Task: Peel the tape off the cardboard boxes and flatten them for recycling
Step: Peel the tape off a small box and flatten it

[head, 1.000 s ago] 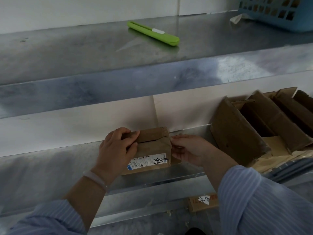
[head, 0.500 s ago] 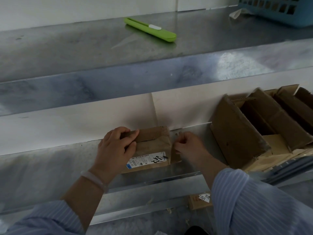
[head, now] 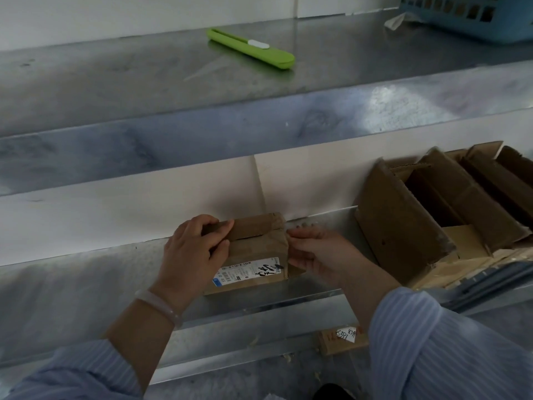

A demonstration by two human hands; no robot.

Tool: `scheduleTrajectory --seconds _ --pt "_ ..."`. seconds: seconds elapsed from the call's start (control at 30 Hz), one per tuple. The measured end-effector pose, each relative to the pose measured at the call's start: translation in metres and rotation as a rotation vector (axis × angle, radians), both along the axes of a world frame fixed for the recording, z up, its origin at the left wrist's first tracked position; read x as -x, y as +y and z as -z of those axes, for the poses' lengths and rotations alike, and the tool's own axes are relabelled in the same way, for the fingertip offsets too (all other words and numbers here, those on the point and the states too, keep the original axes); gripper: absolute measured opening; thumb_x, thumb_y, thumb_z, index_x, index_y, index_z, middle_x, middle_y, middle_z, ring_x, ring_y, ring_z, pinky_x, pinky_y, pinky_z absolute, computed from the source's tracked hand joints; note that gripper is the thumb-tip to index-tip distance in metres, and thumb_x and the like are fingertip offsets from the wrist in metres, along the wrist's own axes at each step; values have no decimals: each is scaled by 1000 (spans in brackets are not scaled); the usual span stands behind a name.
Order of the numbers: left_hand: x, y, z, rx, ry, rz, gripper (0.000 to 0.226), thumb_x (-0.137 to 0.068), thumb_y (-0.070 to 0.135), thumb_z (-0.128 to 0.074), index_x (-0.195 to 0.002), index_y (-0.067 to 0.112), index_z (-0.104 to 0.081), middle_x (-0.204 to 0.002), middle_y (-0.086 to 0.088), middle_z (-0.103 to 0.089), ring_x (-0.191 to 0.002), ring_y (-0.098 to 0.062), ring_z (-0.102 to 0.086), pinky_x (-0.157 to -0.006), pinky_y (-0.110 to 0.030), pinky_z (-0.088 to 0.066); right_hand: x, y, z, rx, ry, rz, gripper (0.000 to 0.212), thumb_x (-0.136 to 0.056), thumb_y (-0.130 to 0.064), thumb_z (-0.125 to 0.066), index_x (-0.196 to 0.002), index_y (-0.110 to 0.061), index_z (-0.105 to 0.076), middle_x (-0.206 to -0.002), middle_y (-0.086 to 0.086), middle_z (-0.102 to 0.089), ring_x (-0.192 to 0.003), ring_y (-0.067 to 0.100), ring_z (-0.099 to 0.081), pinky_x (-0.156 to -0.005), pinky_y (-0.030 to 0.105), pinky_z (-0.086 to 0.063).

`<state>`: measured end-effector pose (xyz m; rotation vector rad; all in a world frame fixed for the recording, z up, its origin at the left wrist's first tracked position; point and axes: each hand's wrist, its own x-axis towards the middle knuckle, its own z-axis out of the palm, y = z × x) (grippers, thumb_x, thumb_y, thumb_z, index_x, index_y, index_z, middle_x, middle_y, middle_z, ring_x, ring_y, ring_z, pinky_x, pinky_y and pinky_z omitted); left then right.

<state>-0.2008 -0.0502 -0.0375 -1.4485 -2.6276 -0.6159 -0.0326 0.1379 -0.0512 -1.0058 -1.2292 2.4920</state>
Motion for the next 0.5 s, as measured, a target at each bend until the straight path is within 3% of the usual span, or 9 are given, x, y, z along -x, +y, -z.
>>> scheduleTrajectory --seconds 0.1,0.17,0.23,0.37,0.43,0.5 --pt "0 0 0 3 0 5 37 -93 33 -54 -129 29 -59 -122 0 -53 -112 -23 -48 -92 -44 -45 2 -1 -5 7 -40 -109 17 -92 3 -55 -106 3 -64 -92 17 -71 -83 24 -69 -73 35 -60" --pt "-1 0 0 -1 0 11 39 -91 35 -51 -129 29 -59 -122 0 -53 -112 -23 -48 -92 -44 -45 3 1 -5 -28 -59 -121 16 -92 5 -53 -106 6 -62 -87 17 -71 -78 23 -71 -67 33 -61" --pt "-1 -1 -1 -1 -4 14 38 -92 34 -52 -129 30 -58 -122 0 -53 -113 -22 -47 -92 -44 -45 5 2 -2 -116 -86 -92 12 -89 8 -54 -99 6 -63 -79 15 -72 -70 20 -72 -57 27 -58" --pt "-1 1 -2 8 -12 6 38 -93 37 -47 -130 32 -58 -123 3 -52 -114 -20 -46 -94 -43 -43 7 0 22 -447 -262 -10 11 -81 3 -64 -75 -4 -58 -70 12 -63 -62 17 -65 -56 23 -55" --pt "-1 0 -1 -2 -10 11 36 -94 30 -55 -130 32 -58 -123 3 -52 -114 -20 -46 -94 -43 -43 4 -1 36 -557 -381 19 13 -77 -4 -71 -82 -4 -59 -77 11 -64 -69 20 -66 -59 25 -56" --pt "-2 -1 -1 -11 -6 15 38 -92 27 -59 -130 32 -58 -122 2 -52 -114 -20 -46 -93 -42 -43 -1 -1 48 -510 -411 75 23 -74 -7 -78 -87 -9 -60 -88 12 -67 -80 24 -70 -70 32 -60"
